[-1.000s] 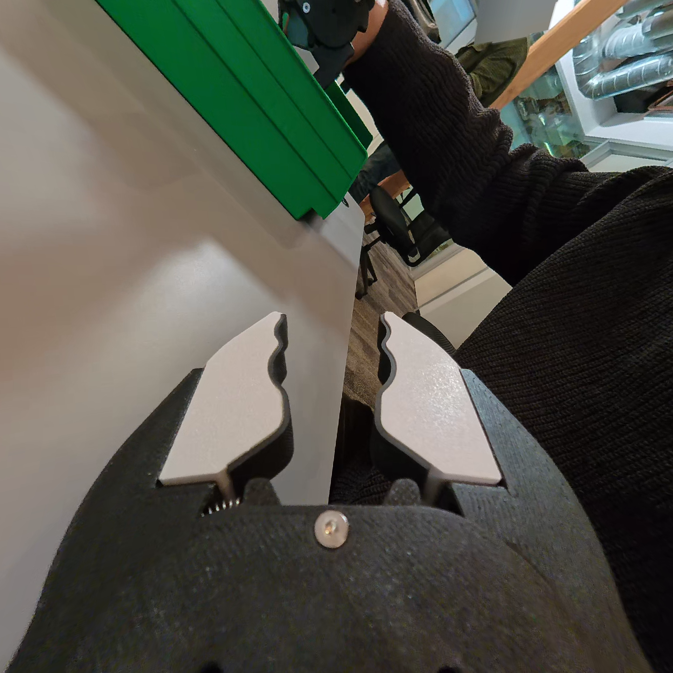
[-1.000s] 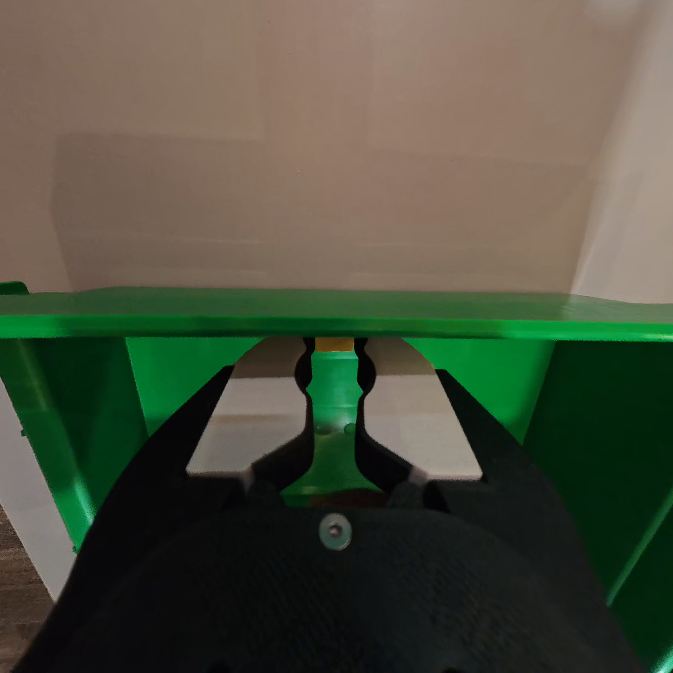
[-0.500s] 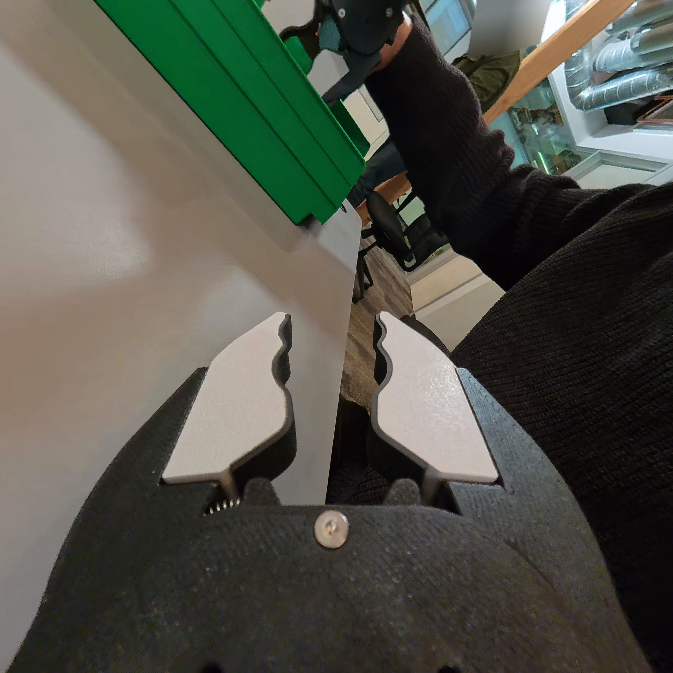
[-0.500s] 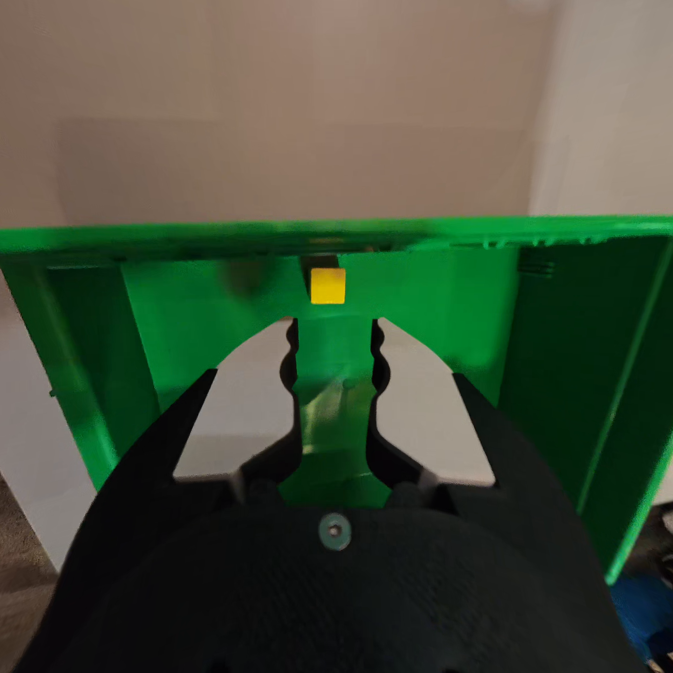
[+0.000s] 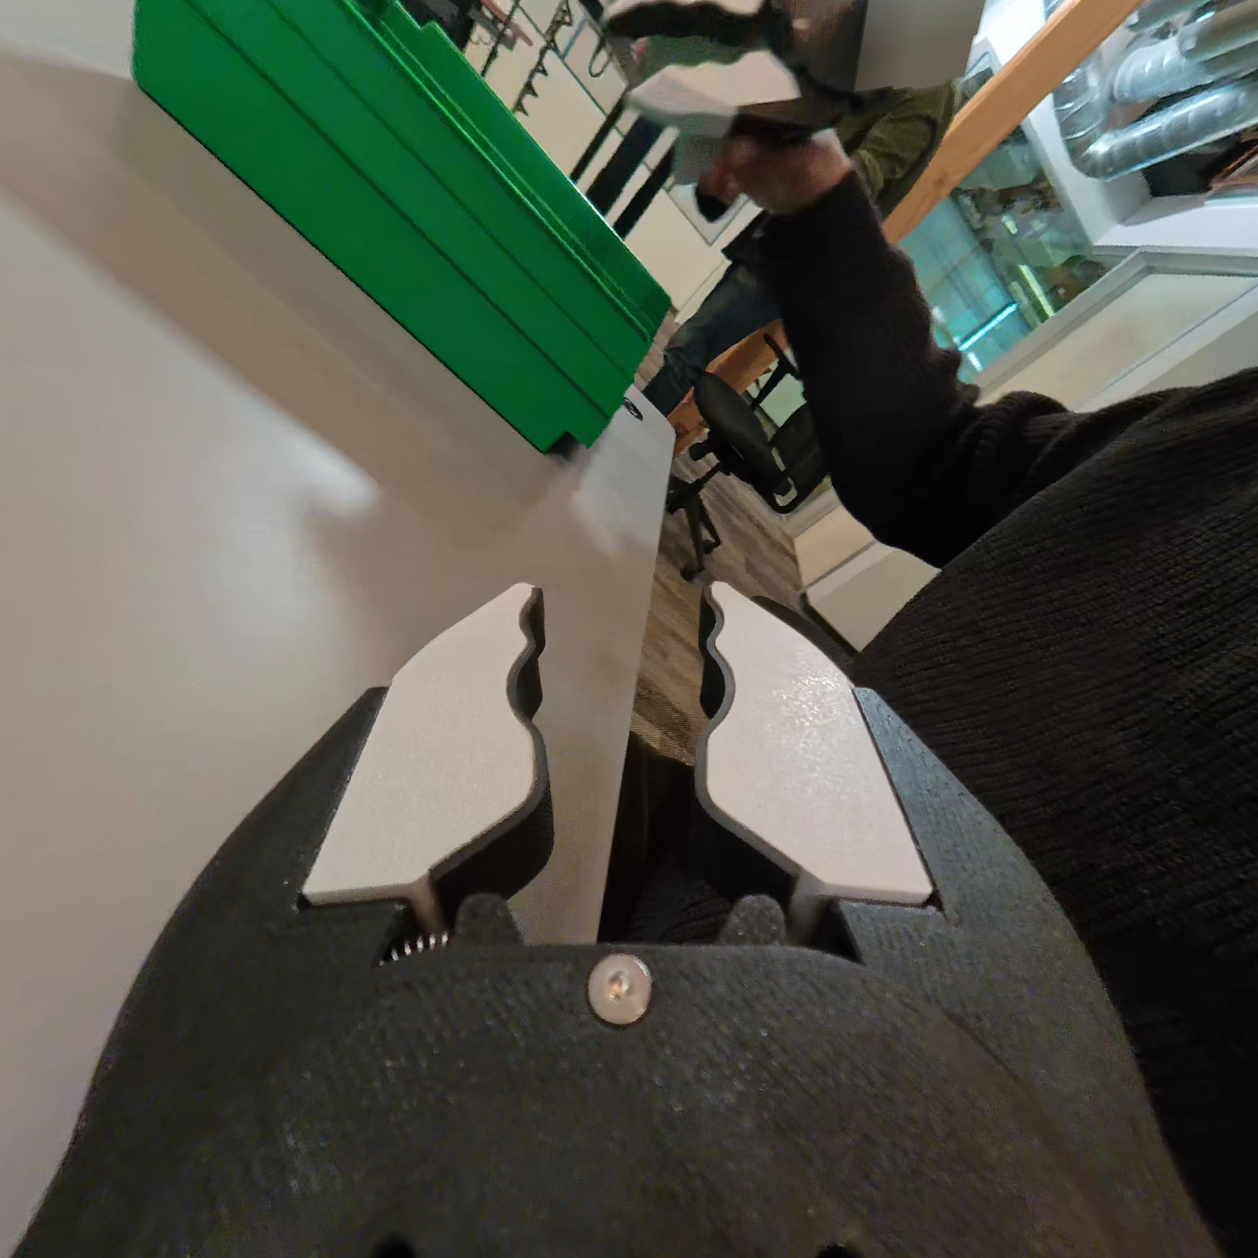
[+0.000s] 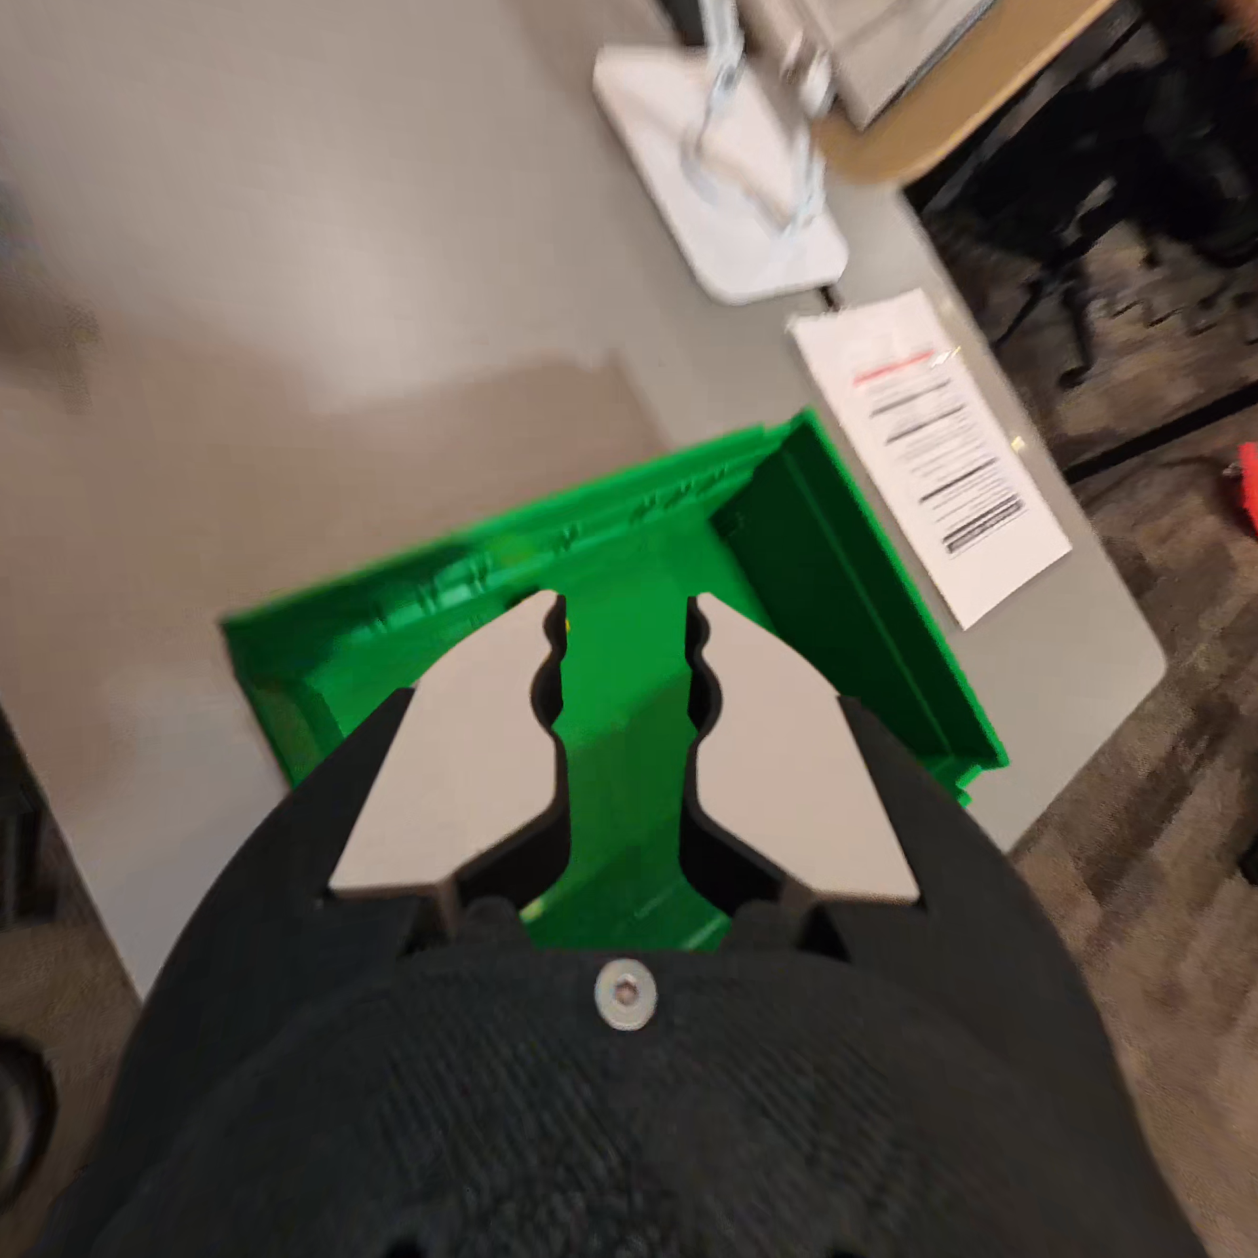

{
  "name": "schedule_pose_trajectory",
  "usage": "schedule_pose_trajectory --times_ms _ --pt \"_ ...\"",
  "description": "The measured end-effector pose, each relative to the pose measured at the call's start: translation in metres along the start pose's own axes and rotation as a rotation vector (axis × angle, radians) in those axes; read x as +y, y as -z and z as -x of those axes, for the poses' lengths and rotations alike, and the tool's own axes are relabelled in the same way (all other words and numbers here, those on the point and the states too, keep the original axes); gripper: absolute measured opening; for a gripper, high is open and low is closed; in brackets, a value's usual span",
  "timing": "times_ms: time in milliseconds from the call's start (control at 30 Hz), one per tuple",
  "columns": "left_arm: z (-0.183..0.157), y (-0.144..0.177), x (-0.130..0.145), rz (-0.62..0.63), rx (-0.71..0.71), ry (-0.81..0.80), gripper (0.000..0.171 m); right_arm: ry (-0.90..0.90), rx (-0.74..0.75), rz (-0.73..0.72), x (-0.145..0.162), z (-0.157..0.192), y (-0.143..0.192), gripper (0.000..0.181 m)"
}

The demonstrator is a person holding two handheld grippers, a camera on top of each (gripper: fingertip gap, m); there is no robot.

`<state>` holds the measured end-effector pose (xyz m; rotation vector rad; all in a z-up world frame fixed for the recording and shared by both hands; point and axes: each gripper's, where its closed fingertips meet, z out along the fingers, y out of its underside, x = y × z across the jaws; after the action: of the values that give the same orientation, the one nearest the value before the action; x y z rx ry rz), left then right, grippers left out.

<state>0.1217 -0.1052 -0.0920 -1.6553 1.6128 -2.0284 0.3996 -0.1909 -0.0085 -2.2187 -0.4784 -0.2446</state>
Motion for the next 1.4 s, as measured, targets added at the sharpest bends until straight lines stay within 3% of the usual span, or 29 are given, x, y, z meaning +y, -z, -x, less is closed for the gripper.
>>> schedule_pose_trajectory --times_ms 100,200,267,367,467,567,667,767,900,1000,1100,1167,1267,1400 --pt "0.008 0.007 -0.007 0.0 -0.071 -0.04 0.047 -0.107 0.033 -0.237 -0.059 0.027 0.026 0.036" --pt "0.025 0.014 -0.023 -0.016 -0.2 -0.074 0.047 -0.353 0.038 -0.556 -0.12 0.057 0.042 0.036" --pt "0.03 0.022 -0.042 -0.074 -0.257 -0.104 0.05 -0.591 -0.018 -0.737 -0.147 0.076 0.036 0.041" --pt "0.011 0.039 -0.084 -0.247 -0.215 -0.131 0.053 -0.875 -0.152 -0.871 -0.165 0.107 0.003 0.048" --pt "-0.001 0.067 -0.109 -0.327 -0.241 -0.171 0.054 -1.069 -0.287 -0.901 -0.176 0.142 -0.041 0.056" --pt "-0.01 0.112 -0.13 -0.372 -0.285 -0.225 0.057 -1.134 -0.382 -0.85 -0.186 0.186 -0.084 0.064" --pt "-0.017 0.181 -0.161 -0.503 -0.317 -0.215 0.056 -1.015 -0.404 -0.726 -0.19 0.231 -0.121 0.07" --pt "-0.009 0.261 -0.177 -0.626 -0.39 -0.157 0.055 -0.805 -0.562 -0.512 -0.183 0.284 -0.146 0.067" --pt "0.028 0.358 -0.156 -0.659 -0.599 -0.116 0.044 -0.811 -0.643 -0.471 -0.185 0.301 -0.157 0.064" --pt "0.059 0.402 -0.122 -0.58 -0.731 -0.038 0.045 -0.868 -0.698 -0.513 -0.195 0.3 -0.155 0.062" --pt "0.059 0.399 -0.107 -0.415 -0.705 -0.165 0.045 -0.861 -0.712 -0.49 -0.193 0.304 -0.159 0.062" --pt "0.068 0.388 -0.094 -0.221 -0.726 -0.26 0.046 -0.831 -0.71 -0.462 -0.189 0.308 -0.163 0.062" --pt "0.103 0.39 -0.075 0.165 -0.871 -0.364 0.051 -0.814 -0.71 -0.455 -0.192 0.311 -0.165 0.062" --pt "0.131 0.395 -0.08 0.478 -0.923 -0.465 0.049 -0.795 -0.703 -0.433 -0.191 0.314 -0.169 0.061"
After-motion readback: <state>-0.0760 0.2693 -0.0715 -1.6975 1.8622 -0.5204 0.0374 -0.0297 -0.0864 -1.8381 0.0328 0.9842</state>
